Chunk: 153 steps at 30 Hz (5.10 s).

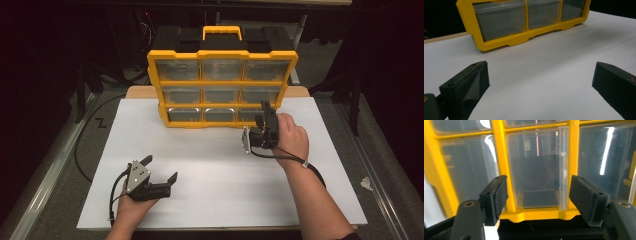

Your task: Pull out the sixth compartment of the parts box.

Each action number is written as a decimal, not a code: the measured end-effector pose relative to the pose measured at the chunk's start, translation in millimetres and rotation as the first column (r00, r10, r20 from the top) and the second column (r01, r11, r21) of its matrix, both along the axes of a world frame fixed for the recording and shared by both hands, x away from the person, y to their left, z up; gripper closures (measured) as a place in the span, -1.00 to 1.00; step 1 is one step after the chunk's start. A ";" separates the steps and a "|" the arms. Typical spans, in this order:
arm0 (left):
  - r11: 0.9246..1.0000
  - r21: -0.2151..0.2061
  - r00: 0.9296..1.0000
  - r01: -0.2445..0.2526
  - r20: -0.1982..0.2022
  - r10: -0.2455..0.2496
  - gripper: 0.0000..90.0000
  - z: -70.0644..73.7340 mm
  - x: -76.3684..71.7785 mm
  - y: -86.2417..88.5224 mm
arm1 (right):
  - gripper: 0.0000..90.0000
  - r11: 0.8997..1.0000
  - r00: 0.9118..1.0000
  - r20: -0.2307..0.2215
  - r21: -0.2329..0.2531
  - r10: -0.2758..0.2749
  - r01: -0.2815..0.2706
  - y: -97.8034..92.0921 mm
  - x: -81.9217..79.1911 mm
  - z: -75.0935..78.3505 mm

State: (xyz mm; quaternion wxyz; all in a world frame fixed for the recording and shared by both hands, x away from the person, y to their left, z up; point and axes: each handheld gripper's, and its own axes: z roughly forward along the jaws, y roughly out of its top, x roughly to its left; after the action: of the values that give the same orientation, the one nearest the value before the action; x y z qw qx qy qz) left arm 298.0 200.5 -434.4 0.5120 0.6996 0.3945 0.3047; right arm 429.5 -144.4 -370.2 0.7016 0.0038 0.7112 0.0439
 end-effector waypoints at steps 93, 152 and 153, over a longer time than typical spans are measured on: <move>0.999 -0.036 1.000 0.000 0.006 0.000 -0.96 0.8 1.9 3.8 | 0.79 0.994 0.998 0.060 -0.104 -0.015 0.022 3.1 6.3 27.9; 0.999 -0.033 1.000 0.014 0.005 -0.014 -0.96 1.2 0.2 2.0 | 0.78 0.992 0.998 0.059 -0.127 0.025 -0.017 -4.1 -46.8 24.6; 0.999 -0.032 1.000 0.015 0.006 -0.015 -0.96 1.3 -0.1 1.7 | 0.78 0.992 0.998 0.058 -0.127 0.024 -0.016 -4.8 -46.7 24.0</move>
State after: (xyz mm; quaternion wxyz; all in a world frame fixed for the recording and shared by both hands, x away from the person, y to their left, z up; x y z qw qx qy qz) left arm 297.9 202.3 -433.1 0.5265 0.6934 0.3926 0.2964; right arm 382.8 -149.2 -346.3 0.7208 -0.0489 0.6914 0.0060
